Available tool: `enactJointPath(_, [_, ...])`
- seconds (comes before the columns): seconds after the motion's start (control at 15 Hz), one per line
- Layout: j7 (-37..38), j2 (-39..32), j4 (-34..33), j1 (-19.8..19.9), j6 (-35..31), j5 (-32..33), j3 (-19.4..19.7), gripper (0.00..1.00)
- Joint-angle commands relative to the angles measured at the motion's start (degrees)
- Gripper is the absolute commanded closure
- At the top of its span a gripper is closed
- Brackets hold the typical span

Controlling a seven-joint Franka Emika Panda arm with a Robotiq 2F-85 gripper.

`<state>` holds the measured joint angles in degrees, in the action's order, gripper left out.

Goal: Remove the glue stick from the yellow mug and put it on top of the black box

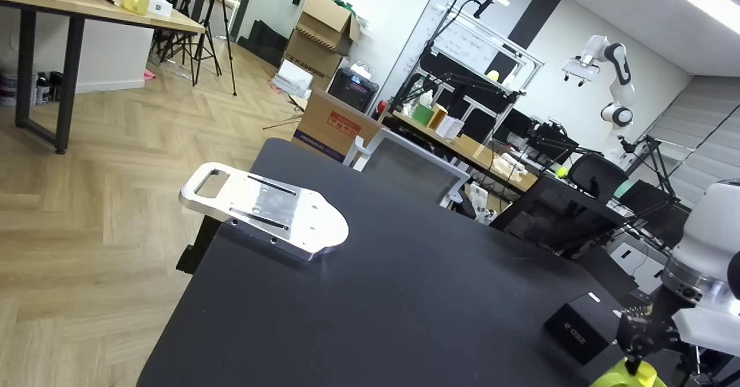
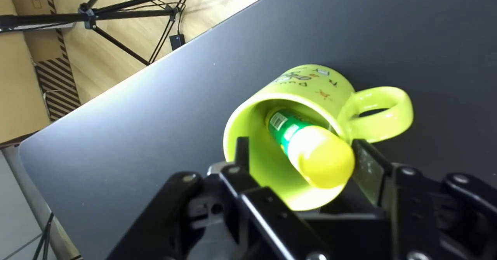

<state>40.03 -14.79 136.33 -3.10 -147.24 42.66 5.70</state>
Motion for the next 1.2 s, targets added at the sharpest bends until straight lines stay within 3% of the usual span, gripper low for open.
enactJointPath(0.0, [-1.62, -0.05, -0.74, 0.28, 2.08, -2.72, 0.63, 0.61])
enactJointPath(0.27, [-6.17, 1.03, -0.58, 0.99, 3.37, -9.21, 0.61, 0.89])
enactJointPath(0.93, [-23.43, 15.34, -3.80, 4.09, 11.63, -25.87, 0.29, 0.90])
enactJointPath(1.13, [-38.35, 15.11, -6.68, 5.90, 9.28, -41.30, 0.79, 0.90])
